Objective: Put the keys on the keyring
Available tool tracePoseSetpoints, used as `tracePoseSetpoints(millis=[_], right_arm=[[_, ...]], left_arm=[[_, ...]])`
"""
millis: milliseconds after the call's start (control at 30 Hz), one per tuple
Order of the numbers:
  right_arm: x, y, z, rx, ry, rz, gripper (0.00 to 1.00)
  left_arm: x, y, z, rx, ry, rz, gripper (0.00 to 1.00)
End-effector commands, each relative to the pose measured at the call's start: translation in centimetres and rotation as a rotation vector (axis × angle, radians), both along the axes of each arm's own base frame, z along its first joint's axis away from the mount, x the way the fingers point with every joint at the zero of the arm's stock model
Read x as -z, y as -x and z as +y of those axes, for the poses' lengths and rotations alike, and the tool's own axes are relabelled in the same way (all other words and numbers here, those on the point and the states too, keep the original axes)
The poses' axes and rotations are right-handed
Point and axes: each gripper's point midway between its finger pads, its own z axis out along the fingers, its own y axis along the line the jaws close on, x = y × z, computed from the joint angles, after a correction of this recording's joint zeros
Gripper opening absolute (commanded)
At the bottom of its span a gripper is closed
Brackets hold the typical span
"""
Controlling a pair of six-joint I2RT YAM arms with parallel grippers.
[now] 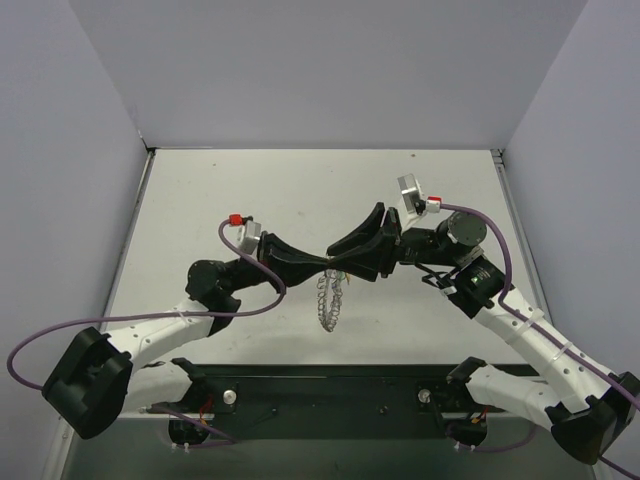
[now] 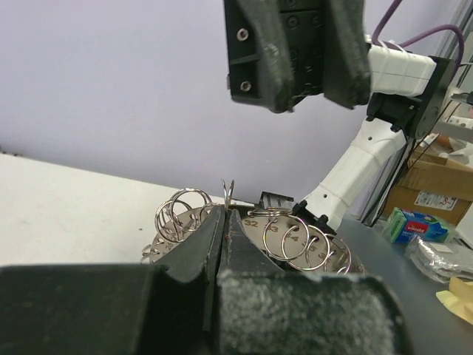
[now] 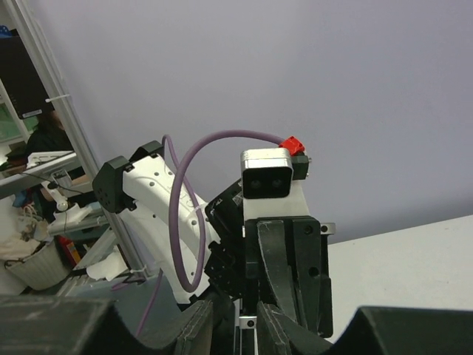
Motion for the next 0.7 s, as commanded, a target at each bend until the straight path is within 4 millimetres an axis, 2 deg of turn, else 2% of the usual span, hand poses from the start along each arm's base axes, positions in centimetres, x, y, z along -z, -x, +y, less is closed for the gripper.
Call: tracePoseSetpoints(millis=[0, 333, 667], right_arm=[[-1.6, 0.8, -0.1, -0.033, -0.055, -0.094, 0.3], [-0.3, -1.3, -0.6, 0.077, -0.031, -0.069, 0.3], [0.3, -2.0, -0.8, 0.1, -0.023, -0.055, 0.26]], left_arm=[[-7.4, 3.0, 3.0, -0.012, 0.296, -0.259, 0.0], [-8.2, 3.9, 3.5, -0.03, 0.32, -0.316, 0.0], [-8.9, 4.5, 3.8, -0.021, 0.334, -0.339, 0.0]])
